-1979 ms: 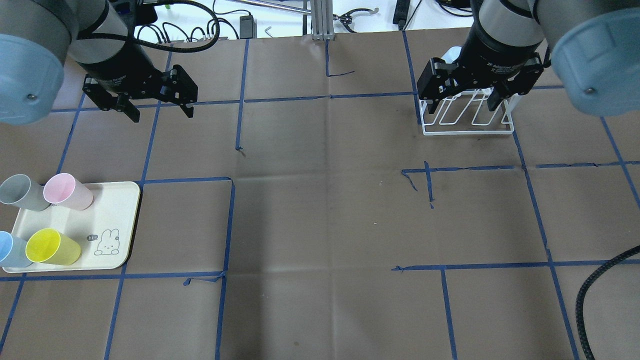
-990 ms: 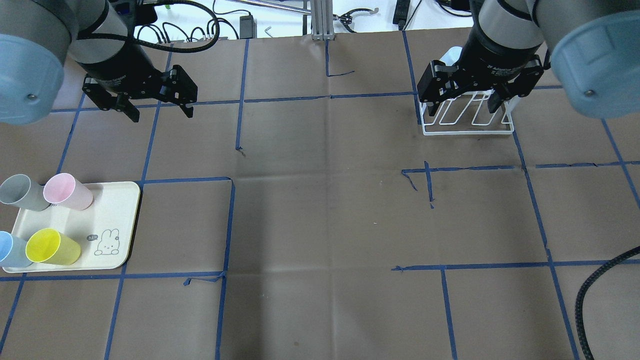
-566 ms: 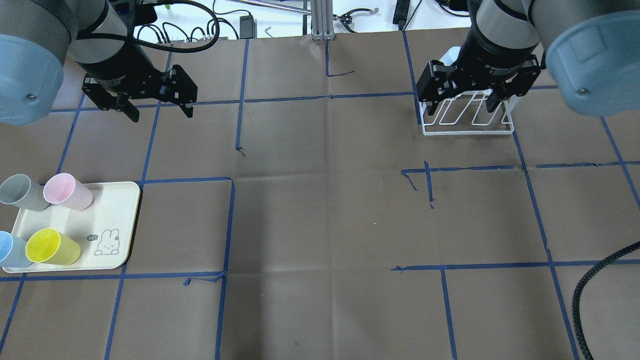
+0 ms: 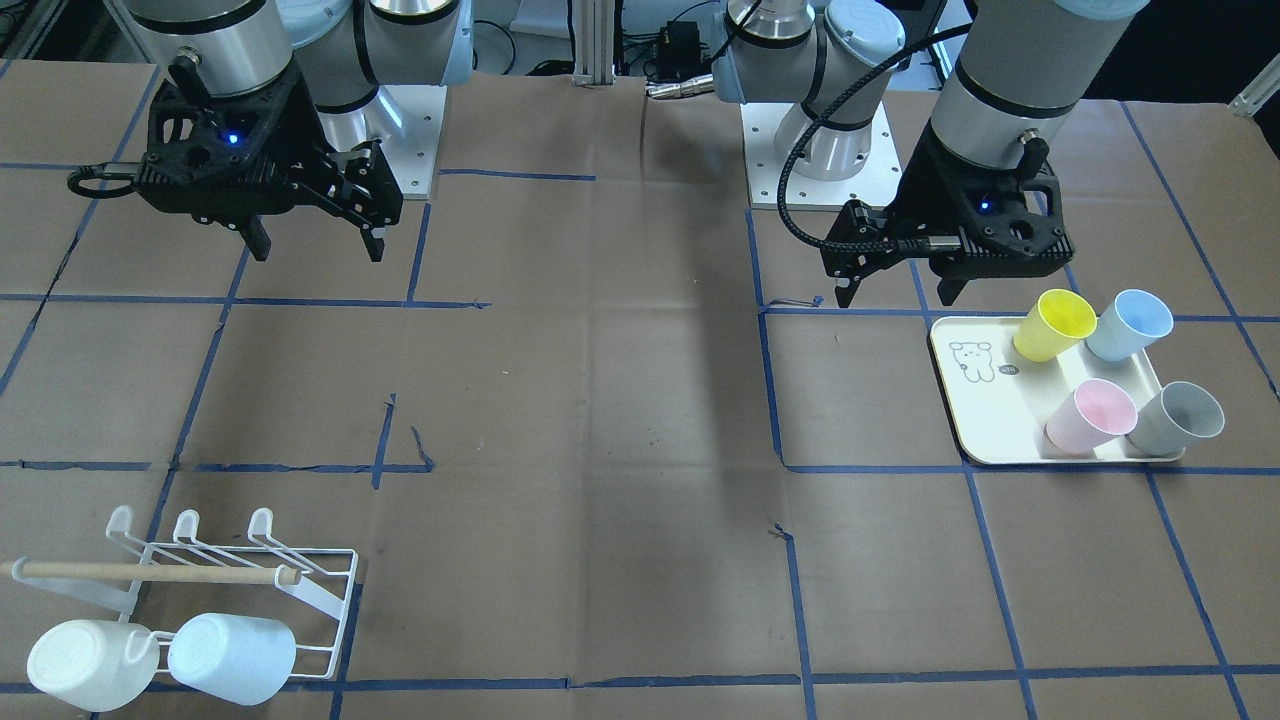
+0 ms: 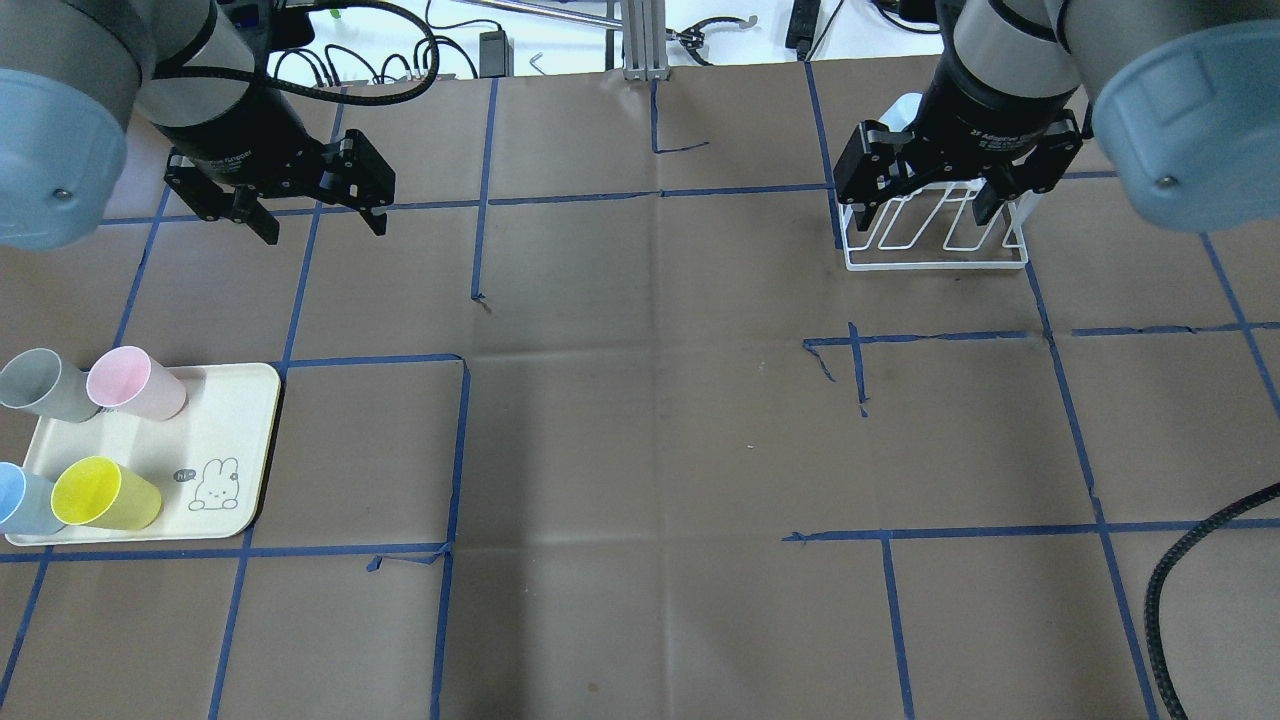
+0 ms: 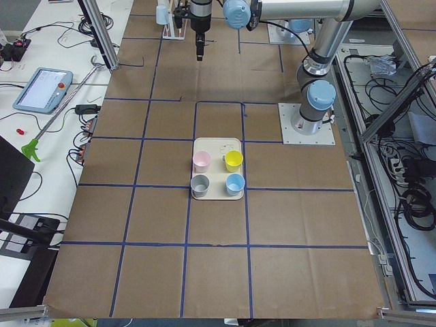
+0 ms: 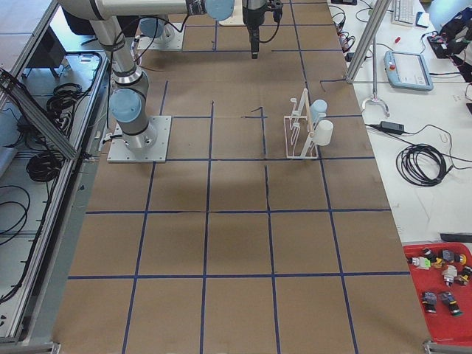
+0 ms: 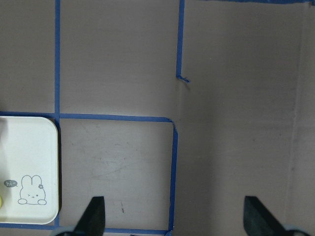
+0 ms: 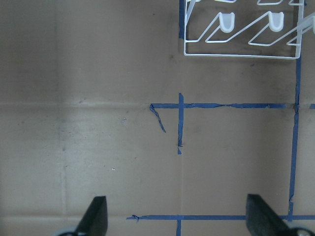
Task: Transfer IKEA cup to right arm and place on rack
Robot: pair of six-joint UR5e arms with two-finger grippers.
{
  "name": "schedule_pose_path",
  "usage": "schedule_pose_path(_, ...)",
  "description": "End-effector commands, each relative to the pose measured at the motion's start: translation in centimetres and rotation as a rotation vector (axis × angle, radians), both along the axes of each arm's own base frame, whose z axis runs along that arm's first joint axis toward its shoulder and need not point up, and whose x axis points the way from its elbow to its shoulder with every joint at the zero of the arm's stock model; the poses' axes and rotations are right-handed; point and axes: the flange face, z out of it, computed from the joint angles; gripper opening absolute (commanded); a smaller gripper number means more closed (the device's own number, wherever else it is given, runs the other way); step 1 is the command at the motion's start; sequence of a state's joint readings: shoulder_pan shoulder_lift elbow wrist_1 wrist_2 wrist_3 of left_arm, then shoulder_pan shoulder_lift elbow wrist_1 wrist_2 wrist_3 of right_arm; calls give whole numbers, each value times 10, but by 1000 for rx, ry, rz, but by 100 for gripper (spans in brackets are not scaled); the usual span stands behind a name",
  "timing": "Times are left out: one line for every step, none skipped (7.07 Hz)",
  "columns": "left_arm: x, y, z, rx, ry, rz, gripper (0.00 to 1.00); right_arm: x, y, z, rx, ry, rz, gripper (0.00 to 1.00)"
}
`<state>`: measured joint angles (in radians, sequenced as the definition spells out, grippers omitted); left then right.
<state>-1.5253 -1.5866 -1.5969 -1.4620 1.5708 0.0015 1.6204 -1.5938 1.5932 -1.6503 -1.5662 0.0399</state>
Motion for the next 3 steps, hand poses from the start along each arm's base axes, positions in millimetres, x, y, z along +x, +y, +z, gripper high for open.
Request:
schedule_pose_path(-1,0,0,-1,0,-1,99,1,0,0,-3,0,1,100)
schedule_pose_path(-1,1,1,-1,0,-1,100,-1,0,0,-1,0,-2,100)
schedule_pose_path(-1,1,1,-1,0,-1,100,0,0,0,-1,0,1,100)
